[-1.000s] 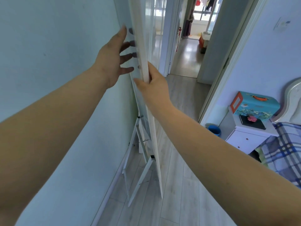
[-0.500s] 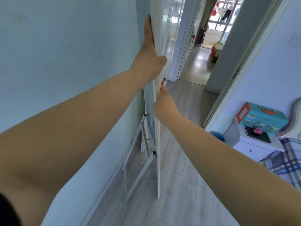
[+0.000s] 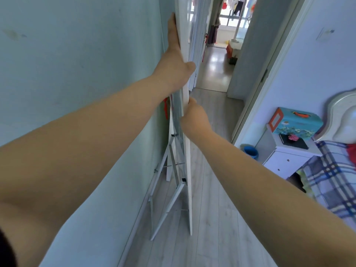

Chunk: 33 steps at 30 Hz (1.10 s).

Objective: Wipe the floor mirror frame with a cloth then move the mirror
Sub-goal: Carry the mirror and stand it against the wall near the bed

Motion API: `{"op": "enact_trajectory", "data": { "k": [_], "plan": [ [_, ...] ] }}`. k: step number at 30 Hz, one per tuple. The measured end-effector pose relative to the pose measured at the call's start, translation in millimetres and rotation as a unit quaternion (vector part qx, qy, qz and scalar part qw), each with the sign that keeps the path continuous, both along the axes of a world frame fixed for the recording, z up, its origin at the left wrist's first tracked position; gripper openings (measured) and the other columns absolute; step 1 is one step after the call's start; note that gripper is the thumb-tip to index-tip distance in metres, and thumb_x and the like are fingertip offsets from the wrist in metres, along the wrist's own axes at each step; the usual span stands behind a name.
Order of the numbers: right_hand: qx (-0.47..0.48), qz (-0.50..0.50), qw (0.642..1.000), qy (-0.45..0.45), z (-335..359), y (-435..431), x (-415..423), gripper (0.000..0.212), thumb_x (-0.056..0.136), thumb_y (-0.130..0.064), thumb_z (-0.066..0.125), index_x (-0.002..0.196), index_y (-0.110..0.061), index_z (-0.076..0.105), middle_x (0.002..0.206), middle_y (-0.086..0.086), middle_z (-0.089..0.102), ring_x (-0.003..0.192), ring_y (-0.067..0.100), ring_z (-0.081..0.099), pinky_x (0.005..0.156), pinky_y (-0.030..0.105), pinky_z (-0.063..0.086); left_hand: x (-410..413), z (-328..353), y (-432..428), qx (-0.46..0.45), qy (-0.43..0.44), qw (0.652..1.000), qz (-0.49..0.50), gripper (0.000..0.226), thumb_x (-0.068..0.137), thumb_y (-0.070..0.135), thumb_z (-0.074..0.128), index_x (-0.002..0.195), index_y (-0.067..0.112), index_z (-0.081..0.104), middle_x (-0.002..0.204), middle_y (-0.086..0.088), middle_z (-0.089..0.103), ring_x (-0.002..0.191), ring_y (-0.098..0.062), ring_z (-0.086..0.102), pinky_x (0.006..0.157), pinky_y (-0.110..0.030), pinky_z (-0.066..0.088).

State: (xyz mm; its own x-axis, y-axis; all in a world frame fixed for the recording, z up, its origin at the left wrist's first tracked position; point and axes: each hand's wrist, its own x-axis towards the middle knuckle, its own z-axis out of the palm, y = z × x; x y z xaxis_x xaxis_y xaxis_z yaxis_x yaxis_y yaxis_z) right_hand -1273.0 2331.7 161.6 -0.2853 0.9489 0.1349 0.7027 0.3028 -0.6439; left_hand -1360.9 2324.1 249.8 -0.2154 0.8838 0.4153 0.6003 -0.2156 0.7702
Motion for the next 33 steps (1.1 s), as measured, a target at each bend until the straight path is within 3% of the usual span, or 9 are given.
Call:
{"op": "enact_trajectory", "data": {
  "k": [3,6,11,13,15,18,21,28,33],
  "plan": [
    [0.011,-0.010,1.000,-0.012,1.3,-1.1,-11.1,0.032,0.091,0.004,0.043,0.122,-0.003,0.047,0.108,0.015,0.062,0.096,0.031,0.060,0.076,0.037,0.050,-10.0,2.6,1.1,0.001,-0.026,1.000,0.005,0.095,0.093,0.004,0.050,0.154,0.029,-0.019,0.139,0.005,0.046,0.069,-0.008,0.057,0.066,-0.023,0.053],
    [0.024,-0.009,0.999,-0.023,0.1,-5.5,-24.6,0.033,0.089,0.006,0.043,0.121,-0.002,0.045,0.101,0.015,0.061,0.091,0.031,0.059,0.074,0.038,0.049,-25.3,2.0,1.5,0.008,-0.065,0.998,0.003,0.096,0.090,0.000,0.051,0.155,0.031,-0.012,0.135,0.009,0.044,0.086,-0.014,0.058,0.072,-0.028,0.053],
    [0.019,-0.002,0.999,-0.044,-2.1,-14.9,-48.2,0.035,0.090,0.003,0.048,0.123,-0.006,0.042,0.075,-0.003,0.040,0.087,0.024,0.055,0.073,0.031,0.046,-48.3,-1.7,0.8,0.020,-0.146,0.989,-0.009,0.096,0.081,-0.016,0.047,0.157,0.028,0.006,0.121,0.008,0.045,0.087,0.002,0.050,0.062,-0.013,0.050],
    [0.024,-0.001,0.999,-0.038,-3.0,-18.5,-54.5,0.023,0.091,0.000,0.051,0.110,-0.008,0.043,0.072,-0.005,0.037,0.085,0.023,0.052,0.072,0.032,0.045,-54.4,-0.8,-1.6,0.018,-0.174,0.985,-0.011,0.098,0.078,-0.019,0.045,0.156,0.027,0.010,0.123,0.005,0.044,0.090,0.000,0.051,0.055,-0.009,0.047],
    [0.033,0.001,0.999,-0.029,-4.4,-22.6,-60.3,0.020,0.090,-0.002,0.055,0.097,-0.011,0.038,0.070,-0.005,0.036,0.082,0.023,0.049,0.070,0.033,0.043,-60.9,-0.1,-4.6,0.016,-0.208,0.978,-0.015,0.100,0.072,-0.021,0.044,0.155,0.028,0.017,0.123,0.002,0.049,0.101,-0.011,0.057,0.056,-0.014,0.047],
    [0.045,0.010,0.999,-0.019,-6.5,-28.2,-69.1,0.024,0.087,-0.004,0.060,0.092,-0.011,0.038,0.077,0.001,0.045,0.080,0.024,0.049,0.066,0.034,0.041,-68.5,0.3,-13.0,0.007,-0.212,0.977,-0.001,0.096,0.074,-0.023,0.044,0.153,0.027,0.024,0.100,0.015,0.047,0.082,-0.001,0.049,0.054,-0.012,0.045],
    [0.048,0.022,0.999,-0.014,-7.2,-33.6,-76.2,0.025,0.084,-0.007,0.063,0.089,-0.011,0.039,0.078,0.002,0.047,0.080,0.027,0.052,0.065,0.033,0.040,-77.5,0.6,-21.7,0.015,-0.233,0.972,-0.006,0.090,0.074,-0.028,0.041,0.150,0.020,0.031,0.092,0.013,0.044,0.073,0.001,0.044,0.054,-0.008,0.045],
    [0.060,0.031,0.998,-0.017,-2.8,-47.2,-86.0,0.035,0.083,-0.024,0.074,0.086,-0.013,0.040,0.084,0.004,0.050,0.086,0.029,0.057,0.075,0.041,0.052,-95.4,1.9,-30.8,0.030,-0.262,0.964,-0.021,0.099,0.046,-0.012,0.045,0.141,0.015,0.041,0.117,-0.005,0.055,0.107,-0.025,0.053,0.058,-0.020,0.049],
    [0.050,0.021,0.998,-0.013,-4.8,-52.4,-88.9,0.041,0.083,-0.021,0.072,0.071,-0.018,0.033,0.074,-0.001,0.046,0.081,0.027,0.053,0.067,0.036,0.045,-96.5,3.0,-37.1,0.024,-0.265,0.964,-0.024,0.095,0.063,-0.023,0.044,0.147,0.019,0.035,0.137,-0.007,0.052,0.106,-0.020,0.049,0.054,-0.015,0.049]
  ]
}}
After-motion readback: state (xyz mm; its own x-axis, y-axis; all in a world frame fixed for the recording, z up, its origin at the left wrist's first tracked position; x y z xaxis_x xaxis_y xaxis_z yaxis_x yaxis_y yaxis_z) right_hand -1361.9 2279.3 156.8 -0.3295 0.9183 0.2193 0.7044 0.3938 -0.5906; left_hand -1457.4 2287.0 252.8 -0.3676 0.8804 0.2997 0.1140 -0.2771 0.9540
